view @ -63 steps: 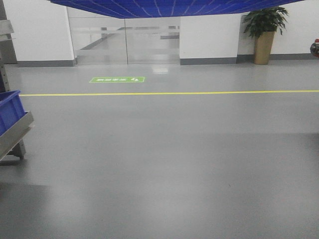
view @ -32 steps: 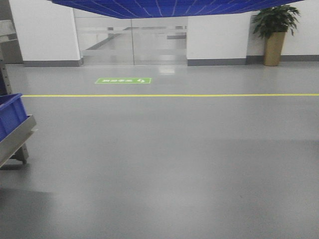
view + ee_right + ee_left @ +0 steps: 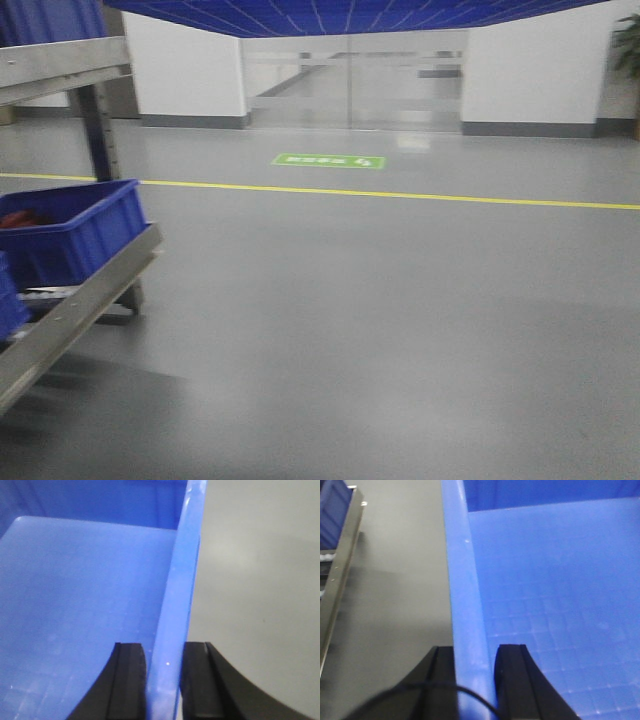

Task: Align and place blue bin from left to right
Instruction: 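Drive across the floor carrying the bin in both grippers, then approach the second rack's upper shelf holding the bin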

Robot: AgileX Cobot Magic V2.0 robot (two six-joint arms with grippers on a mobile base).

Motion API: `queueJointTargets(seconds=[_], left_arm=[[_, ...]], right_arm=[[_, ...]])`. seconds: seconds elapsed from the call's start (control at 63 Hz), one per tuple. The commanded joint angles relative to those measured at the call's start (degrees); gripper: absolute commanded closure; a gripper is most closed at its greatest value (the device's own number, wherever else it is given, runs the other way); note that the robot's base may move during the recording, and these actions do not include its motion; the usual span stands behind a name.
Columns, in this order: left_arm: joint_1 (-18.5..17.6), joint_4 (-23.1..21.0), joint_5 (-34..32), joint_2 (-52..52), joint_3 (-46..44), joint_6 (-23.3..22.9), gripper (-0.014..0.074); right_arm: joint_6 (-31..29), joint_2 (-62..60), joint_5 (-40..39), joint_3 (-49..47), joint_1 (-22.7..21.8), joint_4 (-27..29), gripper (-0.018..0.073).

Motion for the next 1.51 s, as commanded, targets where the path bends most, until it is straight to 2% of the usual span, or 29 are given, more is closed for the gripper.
queueJointTargets(seconds=[0.0,1.491], left_arm=[[0.03,2.82,-5.15,-1.31,-0.83,0.60,0.0613],[0.03,2.82,-5.15,-1.31,-0.83,0.60,0.0613]], right_arm=[[-2.12,-1.50,-4.68,-1.15,-0.17,-0.25,0.0637],[-2.12,-1.50,-4.68,-1.15,-0.17,-0.25,0.0637]])
